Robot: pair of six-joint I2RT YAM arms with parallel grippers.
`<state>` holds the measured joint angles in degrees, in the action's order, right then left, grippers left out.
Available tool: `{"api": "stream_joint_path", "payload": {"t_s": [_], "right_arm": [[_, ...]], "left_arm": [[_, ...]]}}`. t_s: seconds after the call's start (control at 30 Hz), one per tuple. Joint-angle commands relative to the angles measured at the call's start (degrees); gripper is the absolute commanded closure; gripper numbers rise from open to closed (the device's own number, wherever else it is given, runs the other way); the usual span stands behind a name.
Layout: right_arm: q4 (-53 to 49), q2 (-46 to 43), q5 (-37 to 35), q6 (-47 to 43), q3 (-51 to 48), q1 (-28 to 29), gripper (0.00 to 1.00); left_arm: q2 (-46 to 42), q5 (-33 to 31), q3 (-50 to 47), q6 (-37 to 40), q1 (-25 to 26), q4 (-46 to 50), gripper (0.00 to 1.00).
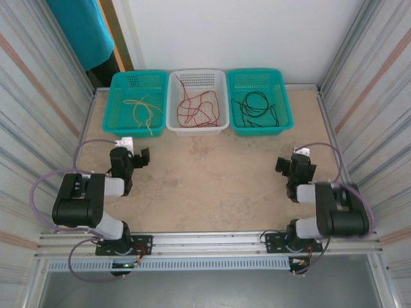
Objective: Untangle the cables
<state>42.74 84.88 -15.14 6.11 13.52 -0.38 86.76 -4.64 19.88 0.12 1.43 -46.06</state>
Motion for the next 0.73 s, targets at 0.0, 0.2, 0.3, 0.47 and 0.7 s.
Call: {"api": "stream_joint_path", "payload": {"t_s": [0.0, 0.2, 0.3, 0.47, 0.7], "right_arm": [[11.14, 2.36, 11.27, -1.51, 5.71, -0.54, 0.01], [3.82, 3.26, 11.51, -0.95, 9.59, -1.16, 0.01], [2.58, 3.18, 13.13, -1.05, 9.97, -1.67, 0.01], [2.37, 3.4, 13.99, -0.92, 10.23, -1.99, 0.01], [3.39, 3.49, 13.89, -1.19, 9.81, -1.71, 0.01]], "left_arm": [[-0.58, 4.85, 2.32, 3.07, -0.46, -1.28, 0.01], [-0.21, 1.22, 2.53, 1.37, -0.55, -1.38, 0.01], [-0.35, 1.3, 2.62, 1.37, -0.52, -1.01, 0.01], [-0.36, 1.01, 2.62, 1.54, -0.32, -0.87, 0.01], [-0.28, -1.68, 2.82, 2.52, 1.21, -0.78, 0.01]]}}
